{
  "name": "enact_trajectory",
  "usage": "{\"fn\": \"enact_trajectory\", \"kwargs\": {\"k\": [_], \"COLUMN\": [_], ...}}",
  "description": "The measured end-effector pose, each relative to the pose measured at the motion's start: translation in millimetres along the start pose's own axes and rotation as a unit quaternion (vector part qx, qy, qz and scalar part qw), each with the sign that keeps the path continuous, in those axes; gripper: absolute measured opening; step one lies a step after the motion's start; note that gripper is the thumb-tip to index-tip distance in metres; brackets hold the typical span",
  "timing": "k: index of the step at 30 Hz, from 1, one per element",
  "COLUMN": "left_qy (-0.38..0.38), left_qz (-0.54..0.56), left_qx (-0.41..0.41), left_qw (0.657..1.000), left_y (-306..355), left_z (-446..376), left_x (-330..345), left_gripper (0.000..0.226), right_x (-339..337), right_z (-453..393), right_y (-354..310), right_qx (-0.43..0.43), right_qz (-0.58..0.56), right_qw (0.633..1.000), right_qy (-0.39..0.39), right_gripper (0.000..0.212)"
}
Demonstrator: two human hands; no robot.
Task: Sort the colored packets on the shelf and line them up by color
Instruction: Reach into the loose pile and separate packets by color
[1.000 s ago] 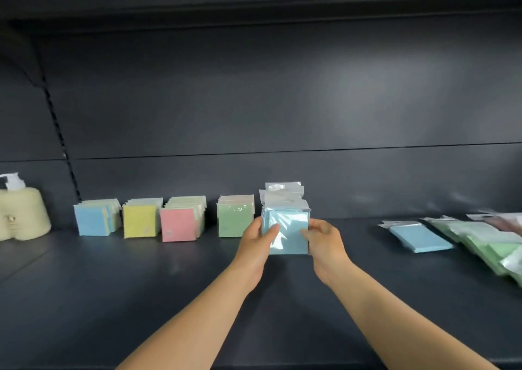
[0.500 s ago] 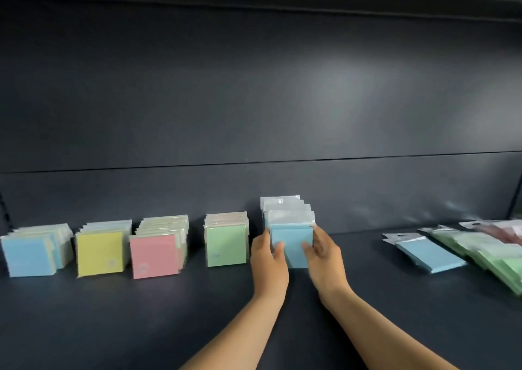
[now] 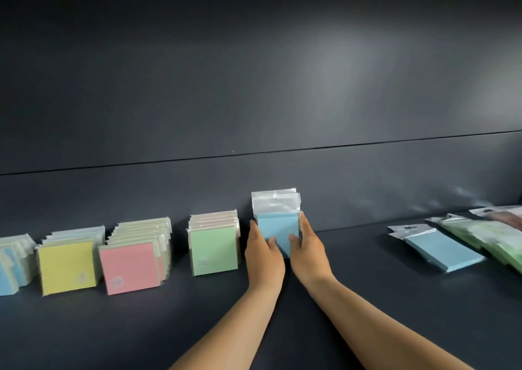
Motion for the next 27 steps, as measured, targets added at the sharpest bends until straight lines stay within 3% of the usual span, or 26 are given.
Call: {"fn": "enact_trajectory", "kwargs": {"k": [9,14,18,22,27], "left_qy": [-0.008,-0.001,0.01,-0.011,-0.059], "left_qz": [0.0,-0.068,-0.159,-0.237,-0.337], "left_qx": [0.002,-0.004,0.081,0.129,0.119], "left_qw": [1.0,0.998,0.984,0.963,0.932], "left_y": [5,15,39,65,77], "left_z": [2,21,51,88,143], "left_x": [-4,-15,-32,-49,-51], "left_gripper": [0.044,0.051,0.033,0.037,0.05], "right_x": [0,-18,-65,-122,-191], "right_z": [-6,2,7,23,67], "right_y": [4,-7,-26,-45,-66], "right_qx": [-0.004,0.003,-0.053,-0.11,-0.139], "right_qz": [-0.007,-0.003,0.123,0.265,0.372], "right_qw": [1.0,1.0,0.991,0.953,0.906], "right_qy": [-0.003,0.004,-0.031,-0.094,-0.15], "right_gripper": [0.052,0.057,0.045,0.035,0.038]}}
Point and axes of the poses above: each hand's wrist, its own z-axis away from the middle knuckle, its own x-axis out of the palm, y = z × x, the point moved 4 cm from there along -z, towards the middle knuckle, and after that the axes turned 14 degrees about -x, right-handed, at the moved point
